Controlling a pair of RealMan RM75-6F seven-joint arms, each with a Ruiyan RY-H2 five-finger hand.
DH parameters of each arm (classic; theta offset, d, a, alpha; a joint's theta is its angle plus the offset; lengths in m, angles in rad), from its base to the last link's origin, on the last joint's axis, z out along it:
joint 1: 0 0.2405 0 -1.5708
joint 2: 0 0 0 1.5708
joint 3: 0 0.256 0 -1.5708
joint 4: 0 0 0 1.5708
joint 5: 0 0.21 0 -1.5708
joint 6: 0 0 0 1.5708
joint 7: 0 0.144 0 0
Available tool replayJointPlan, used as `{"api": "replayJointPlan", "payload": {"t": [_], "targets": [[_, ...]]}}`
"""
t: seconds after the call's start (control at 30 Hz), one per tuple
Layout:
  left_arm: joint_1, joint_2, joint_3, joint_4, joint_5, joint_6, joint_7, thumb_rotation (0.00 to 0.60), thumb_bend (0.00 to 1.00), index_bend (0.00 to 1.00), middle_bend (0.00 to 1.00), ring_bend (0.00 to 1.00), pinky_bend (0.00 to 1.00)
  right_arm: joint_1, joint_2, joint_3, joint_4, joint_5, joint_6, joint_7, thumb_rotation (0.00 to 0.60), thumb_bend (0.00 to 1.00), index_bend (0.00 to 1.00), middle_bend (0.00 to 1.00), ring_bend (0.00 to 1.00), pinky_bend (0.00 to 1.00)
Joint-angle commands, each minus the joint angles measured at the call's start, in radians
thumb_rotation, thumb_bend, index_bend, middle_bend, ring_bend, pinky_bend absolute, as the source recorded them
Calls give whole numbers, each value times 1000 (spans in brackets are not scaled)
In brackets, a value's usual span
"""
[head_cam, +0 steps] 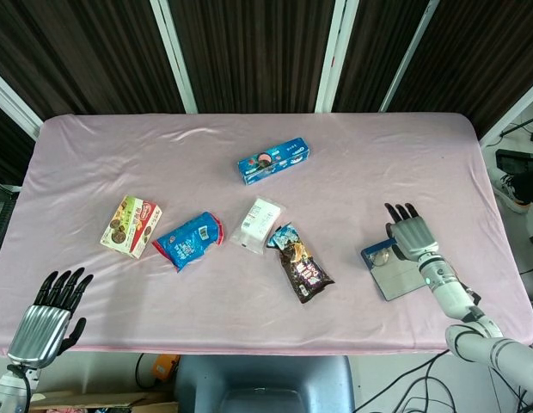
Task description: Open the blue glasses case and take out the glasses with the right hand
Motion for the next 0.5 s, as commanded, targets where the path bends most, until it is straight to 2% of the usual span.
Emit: {"api": "replayJointPlan", "payload": {"t": [0.03,0.3,0.5], "targets": [[-1,0,0,0,0,-1,0,600,409,0,0,0,0,0,0,1,-1,1,2,1,600,553,589,0,0,0],[-2,1,0,-1,-2,-4,-1,600,409,0,0,0,0,1,4,7,-11,3,13,9,600,553,612,3,0,0],[-2,2,-1,-1,-3,-5,-4,600,409,0,0,0,0,-21,-39,15,27,-44,134,25,600,553,643,25,0,0]]}}
